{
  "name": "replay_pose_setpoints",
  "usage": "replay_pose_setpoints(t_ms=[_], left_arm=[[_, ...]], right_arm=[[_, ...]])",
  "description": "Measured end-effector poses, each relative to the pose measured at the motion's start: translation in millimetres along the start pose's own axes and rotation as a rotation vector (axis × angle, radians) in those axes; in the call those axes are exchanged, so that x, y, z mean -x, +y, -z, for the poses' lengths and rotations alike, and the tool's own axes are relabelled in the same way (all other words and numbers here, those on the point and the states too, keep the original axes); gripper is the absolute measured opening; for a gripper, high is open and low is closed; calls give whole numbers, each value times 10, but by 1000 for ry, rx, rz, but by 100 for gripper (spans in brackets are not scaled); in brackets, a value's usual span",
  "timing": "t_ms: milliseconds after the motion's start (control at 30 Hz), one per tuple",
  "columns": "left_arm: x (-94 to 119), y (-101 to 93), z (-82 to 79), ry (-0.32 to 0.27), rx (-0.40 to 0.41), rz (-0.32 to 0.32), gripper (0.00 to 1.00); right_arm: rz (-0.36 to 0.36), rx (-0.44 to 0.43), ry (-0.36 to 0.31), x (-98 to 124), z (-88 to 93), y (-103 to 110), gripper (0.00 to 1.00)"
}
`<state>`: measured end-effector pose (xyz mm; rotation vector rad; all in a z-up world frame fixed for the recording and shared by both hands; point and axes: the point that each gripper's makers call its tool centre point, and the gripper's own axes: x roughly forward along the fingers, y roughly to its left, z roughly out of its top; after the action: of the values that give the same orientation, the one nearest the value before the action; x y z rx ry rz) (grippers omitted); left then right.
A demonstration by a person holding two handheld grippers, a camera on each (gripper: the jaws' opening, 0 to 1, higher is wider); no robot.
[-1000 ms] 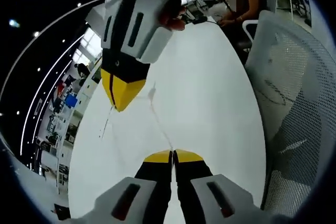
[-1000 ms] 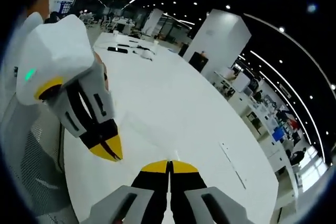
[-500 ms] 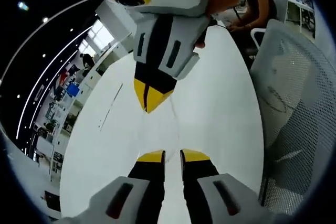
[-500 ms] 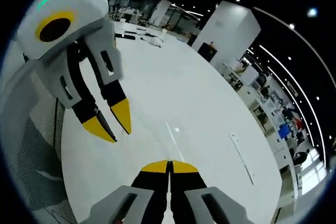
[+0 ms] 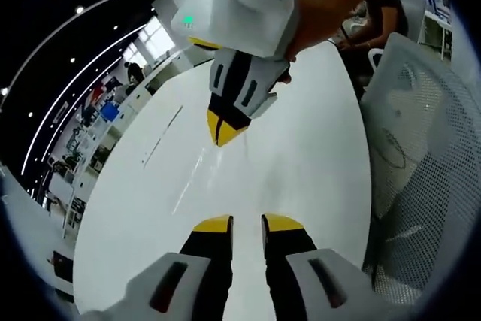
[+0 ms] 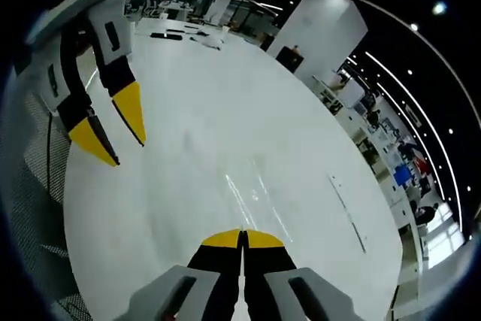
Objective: Open the resealable bag by pulling the two sides of the seal apart until the entire bag opening is separated and visibly accessible.
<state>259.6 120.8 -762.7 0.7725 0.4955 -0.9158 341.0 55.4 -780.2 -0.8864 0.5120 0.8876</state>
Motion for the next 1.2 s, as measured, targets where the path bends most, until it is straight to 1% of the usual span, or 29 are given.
replay_pose_setpoints(t_ms=[100, 233, 300, 433, 567, 633, 700, 800, 833, 867, 933, 1000, 1033, 1133, 1167, 1200], left_arm=[[21, -12, 59, 4, 35, -5, 12], [41, -45, 110, 9, 62, -4, 12], [49, -56, 121, 9, 73, -3, 12], [66, -65, 134, 8, 87, -7, 12], [72, -78, 144, 9, 85, -5, 12], [73, -77, 146, 11, 84, -6, 11], [75, -78, 144, 9, 86, -6, 11], [76, -79, 144, 11, 89, -4, 11], [76, -79, 142, 10, 91, -4, 11], [76, -76, 138, 8, 89, -6, 11], [72, -76, 134, 10, 85, -4, 11], [69, -71, 126, 8, 83, -5, 11], [69, -71, 125, 8, 83, -5, 10], [70, -69, 115, 5, 79, -4, 10], [72, -63, 116, 5, 80, -6, 10], [75, -58, 119, 4, 84, -7, 10]], right_arm=[[-1, 6, 5, -53, 30, -29, 0], [-4, -14, 6, -99, 54, -40, 0], [-17, -38, 14, -133, 86, -22, 0], [-26, -69, 19, -175, 106, -1, 0], [-33, -52, 23, -207, 111, 29, 0], [-46, -69, 29, -225, 130, 45, 0], [-74, -100, 50, -244, 177, 96, 4], [-66, -93, 42, -235, 172, 101, 4], [-65, -105, 36, -233, 161, 101, 5], [-73, -144, 27, -232, 146, 120, 6], [-83, -157, 32, -241, 153, 136, 8], [-108, -182, 36, -241, 153, 197, 13], [-109, -181, 36, -242, 152, 198, 15], [-123, -192, 43, -246, 172, 238, 19], [-125, -195, 39, -239, 170, 244, 21], [-123, -196, 35, -232, 169, 244, 26]])
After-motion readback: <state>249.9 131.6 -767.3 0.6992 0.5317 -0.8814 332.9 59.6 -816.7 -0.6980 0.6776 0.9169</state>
